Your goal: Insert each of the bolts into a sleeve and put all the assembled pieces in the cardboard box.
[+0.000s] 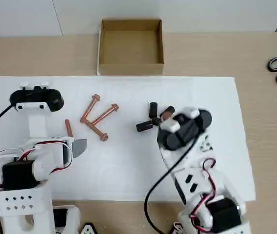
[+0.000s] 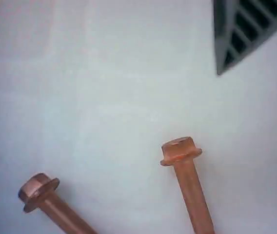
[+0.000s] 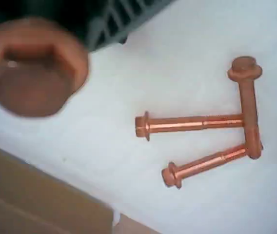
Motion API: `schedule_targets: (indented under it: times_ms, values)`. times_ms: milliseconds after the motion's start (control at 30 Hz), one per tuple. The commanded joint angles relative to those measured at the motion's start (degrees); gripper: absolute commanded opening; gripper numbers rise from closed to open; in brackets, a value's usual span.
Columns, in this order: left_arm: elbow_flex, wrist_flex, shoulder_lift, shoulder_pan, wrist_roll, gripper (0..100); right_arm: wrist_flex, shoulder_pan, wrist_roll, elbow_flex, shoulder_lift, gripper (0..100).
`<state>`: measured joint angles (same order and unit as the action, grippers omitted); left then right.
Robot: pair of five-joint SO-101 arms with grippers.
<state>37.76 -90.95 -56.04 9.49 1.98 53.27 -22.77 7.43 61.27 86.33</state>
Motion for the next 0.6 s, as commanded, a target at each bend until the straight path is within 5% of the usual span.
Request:
schedule_targets:
  times_ms: [0,300,567]
  values:
    - [-2.77,-0.18,-0.7,0.18,-0.09,30,-3.21,0.31,0.53,-10.9,-11.3,0.4]
    - [-2.77,-0.18,-0.7,0.18,-0.09,30,-21.58,0.31,0.7,-22.59,-35.47,0.4]
    - [-2.77,-0.18,-0.7,0.26,-0.09,30,-26.42,0.48,0.7,-36.66,-52.0,0.4]
